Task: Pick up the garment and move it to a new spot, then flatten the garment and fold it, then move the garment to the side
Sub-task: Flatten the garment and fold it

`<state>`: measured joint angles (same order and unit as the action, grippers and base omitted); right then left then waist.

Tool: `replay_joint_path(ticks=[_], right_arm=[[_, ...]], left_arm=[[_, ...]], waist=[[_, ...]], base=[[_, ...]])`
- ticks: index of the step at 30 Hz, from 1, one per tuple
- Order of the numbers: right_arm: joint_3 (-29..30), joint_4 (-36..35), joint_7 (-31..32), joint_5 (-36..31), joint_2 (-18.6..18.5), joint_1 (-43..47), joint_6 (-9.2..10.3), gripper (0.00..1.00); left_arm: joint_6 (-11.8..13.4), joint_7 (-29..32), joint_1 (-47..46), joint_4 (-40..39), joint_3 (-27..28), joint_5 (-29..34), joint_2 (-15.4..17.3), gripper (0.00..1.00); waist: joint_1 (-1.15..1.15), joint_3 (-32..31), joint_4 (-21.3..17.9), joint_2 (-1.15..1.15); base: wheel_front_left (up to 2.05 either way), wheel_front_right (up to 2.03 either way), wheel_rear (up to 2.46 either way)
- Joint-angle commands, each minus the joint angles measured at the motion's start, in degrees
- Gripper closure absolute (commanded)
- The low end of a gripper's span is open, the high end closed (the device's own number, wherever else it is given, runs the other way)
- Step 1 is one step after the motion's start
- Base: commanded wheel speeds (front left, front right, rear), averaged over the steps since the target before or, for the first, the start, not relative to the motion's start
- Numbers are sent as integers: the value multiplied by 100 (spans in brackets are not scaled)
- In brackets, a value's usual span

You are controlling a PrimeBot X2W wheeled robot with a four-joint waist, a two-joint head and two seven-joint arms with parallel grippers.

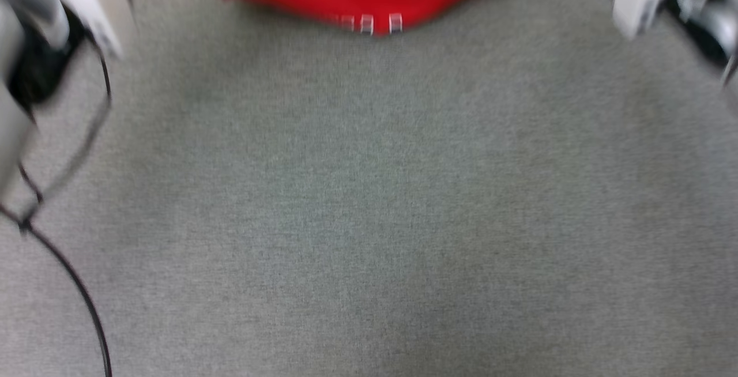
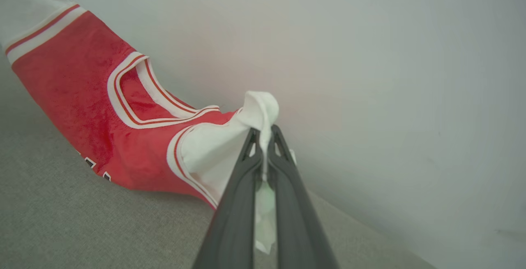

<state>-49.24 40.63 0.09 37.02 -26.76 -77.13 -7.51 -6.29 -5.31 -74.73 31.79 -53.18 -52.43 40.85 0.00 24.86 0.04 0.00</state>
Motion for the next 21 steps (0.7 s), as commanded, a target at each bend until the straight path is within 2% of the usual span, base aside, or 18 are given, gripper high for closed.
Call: replay_joint_path(ticks=[1,10,15,21], right_arm=[[-104,-98,-82,148,-109,346,4,100],[-620,-437,-444,1006,-737,2178,4,100],[-584,-662,-578,1565,-993,3191,4,100],[-494,-810,-724,1711,-1332,4257,4,100]], left_arm=[[111,-76,371,-168,-26,-95,87,100],[938,-328,2792,-1269,-289,-743,519,100],[1368,-538,3943,-1748,-400,-1065,804,100],[1800,-758,5118,-2225,-441,-1485,1108,100]], waist=[[0,-278,-56,0],[0,-1001,-82,0],[0,-1401,-94,0],[0,-1824,-117,0]], base=[[0,0,0],[0,0,0],[0,0,0],[0,0,0]])
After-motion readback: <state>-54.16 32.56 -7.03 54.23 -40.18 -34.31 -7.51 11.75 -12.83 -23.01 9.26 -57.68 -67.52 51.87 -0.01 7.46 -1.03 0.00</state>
